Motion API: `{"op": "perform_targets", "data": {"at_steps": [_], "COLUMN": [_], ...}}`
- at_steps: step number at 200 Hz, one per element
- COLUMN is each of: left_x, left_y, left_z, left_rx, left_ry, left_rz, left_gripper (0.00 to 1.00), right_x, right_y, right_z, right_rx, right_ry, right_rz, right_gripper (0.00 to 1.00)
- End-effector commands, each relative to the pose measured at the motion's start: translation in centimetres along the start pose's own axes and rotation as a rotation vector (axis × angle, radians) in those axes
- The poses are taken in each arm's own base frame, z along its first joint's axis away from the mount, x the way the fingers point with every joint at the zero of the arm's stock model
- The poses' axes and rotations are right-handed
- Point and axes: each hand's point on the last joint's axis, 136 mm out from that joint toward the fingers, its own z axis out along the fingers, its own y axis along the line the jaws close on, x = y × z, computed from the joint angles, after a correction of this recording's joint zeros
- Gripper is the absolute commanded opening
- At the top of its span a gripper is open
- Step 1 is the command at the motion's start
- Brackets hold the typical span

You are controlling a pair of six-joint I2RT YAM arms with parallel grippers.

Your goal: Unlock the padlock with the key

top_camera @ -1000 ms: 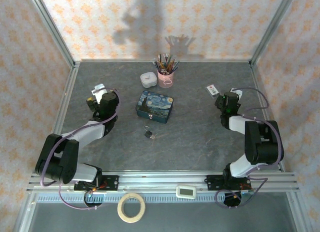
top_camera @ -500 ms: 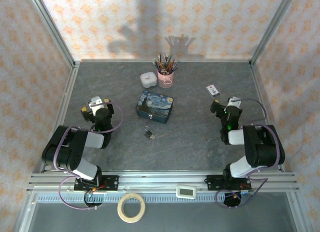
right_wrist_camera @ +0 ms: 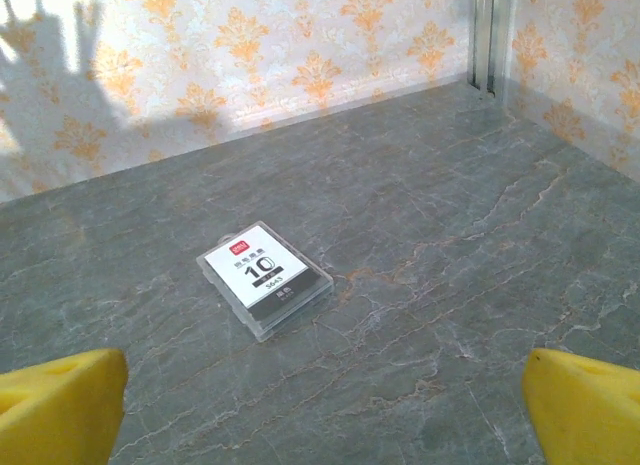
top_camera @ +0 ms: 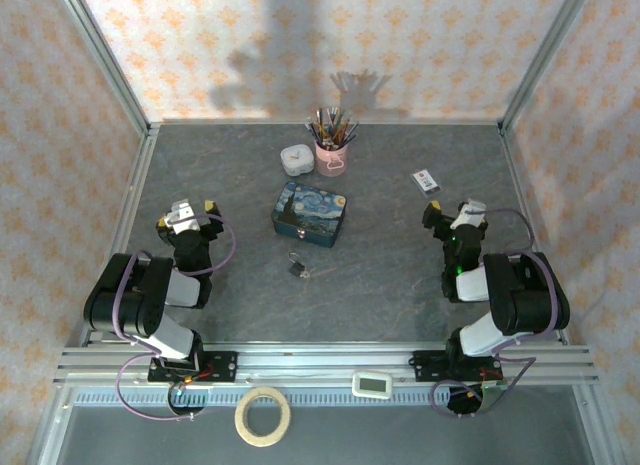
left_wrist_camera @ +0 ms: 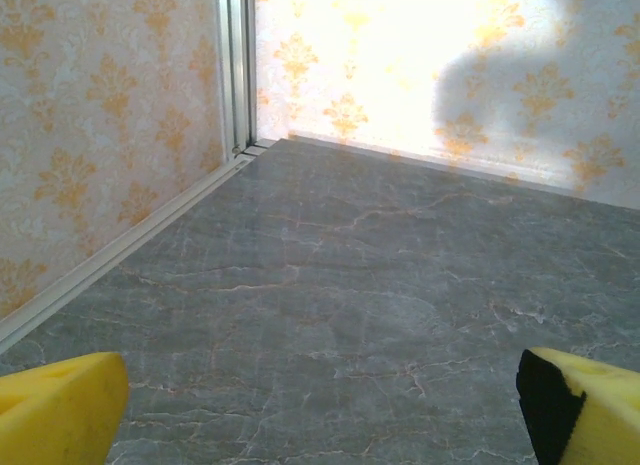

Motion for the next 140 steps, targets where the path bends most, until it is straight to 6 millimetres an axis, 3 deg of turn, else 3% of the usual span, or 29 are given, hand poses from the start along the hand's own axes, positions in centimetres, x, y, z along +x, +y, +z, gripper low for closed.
{"op": "perform_targets", "data": {"at_steps": [1, 140], "left_x": [-1.11, -1.17], "left_y": [-0.53, -0.53], "left_z": [-0.01, -0.05], "left_rx": [0.023, 0.012], "left_ry": [-0.042, -0.048], "left_rz": [-0.026, -0.020], "left_gripper": [0.99, 0.99], "right_x": [-1.41, -1.40], "right_y": [0.12, 0.29], "right_z": [-0.10, -0.07], "right_rx": [0.006, 0.004], "right_ry": [-0.056, -0.055], "right_rz": [-0.010, -0.017], "right_gripper": [1.00, 1.00]}}
